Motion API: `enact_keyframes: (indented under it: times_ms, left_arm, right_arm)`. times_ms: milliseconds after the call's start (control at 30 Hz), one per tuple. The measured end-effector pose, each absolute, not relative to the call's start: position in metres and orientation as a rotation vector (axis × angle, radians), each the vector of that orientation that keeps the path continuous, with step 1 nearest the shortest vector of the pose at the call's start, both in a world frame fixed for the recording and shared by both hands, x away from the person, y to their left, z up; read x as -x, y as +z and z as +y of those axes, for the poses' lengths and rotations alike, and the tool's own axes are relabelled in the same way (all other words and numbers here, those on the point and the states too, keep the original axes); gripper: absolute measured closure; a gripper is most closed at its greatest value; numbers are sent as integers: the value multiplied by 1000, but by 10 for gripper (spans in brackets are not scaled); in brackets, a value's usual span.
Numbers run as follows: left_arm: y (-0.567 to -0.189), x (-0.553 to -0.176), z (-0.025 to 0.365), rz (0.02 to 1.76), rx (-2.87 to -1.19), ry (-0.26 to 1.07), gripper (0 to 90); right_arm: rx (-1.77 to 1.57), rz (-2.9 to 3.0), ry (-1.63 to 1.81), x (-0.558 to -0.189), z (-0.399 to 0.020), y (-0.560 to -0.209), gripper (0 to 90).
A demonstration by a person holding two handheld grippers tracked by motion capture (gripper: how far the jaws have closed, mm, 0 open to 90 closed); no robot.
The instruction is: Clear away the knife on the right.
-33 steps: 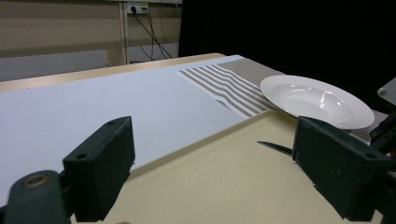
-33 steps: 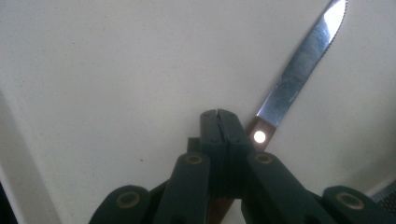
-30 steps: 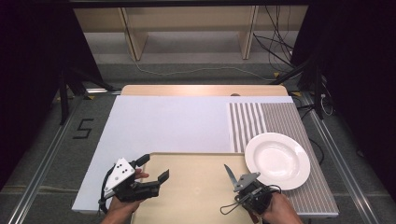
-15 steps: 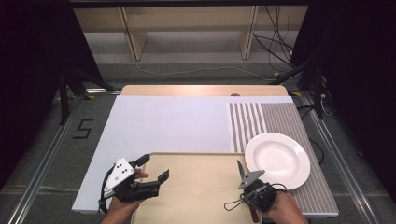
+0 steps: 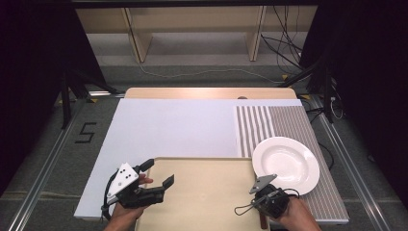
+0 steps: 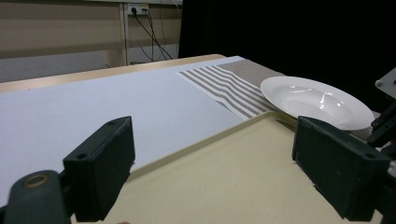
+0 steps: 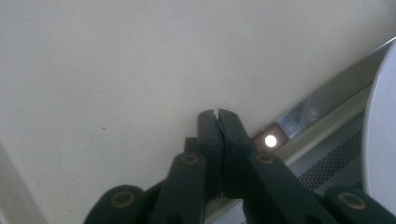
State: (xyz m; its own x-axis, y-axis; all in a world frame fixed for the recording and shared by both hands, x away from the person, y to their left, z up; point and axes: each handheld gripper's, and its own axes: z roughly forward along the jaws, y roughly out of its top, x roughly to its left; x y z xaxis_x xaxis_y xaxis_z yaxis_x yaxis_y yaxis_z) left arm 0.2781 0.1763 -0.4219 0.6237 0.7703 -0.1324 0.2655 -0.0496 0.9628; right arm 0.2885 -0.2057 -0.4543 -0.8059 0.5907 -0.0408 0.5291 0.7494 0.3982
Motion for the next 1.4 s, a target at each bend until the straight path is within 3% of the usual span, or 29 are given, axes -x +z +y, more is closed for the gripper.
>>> enact_keyframes:
  times_ms: [200,233,767,1000,1400]
  left_arm:
    - [-422,-278,176,877,-1616,509,130]
    - [-422,-278,176,878,-1616,509,130]
    - [-422,-278,176,877,-1619,511,131]
    - [-422,-279,176,878,-1619,510,132]
    - [-422,-279,176,879,-1622,508,132]
  right_arm:
    - [-924,2727,703,-290,-206,-446,741]
    - [-926,2718,747,-290,-207,-445,685]
    - [-1023,2592,1016,-293,-211,-432,293]
    - [-1036,2526,1145,-292,-215,-425,215]
    - [-1029,2392,1322,-290,-224,-415,190]
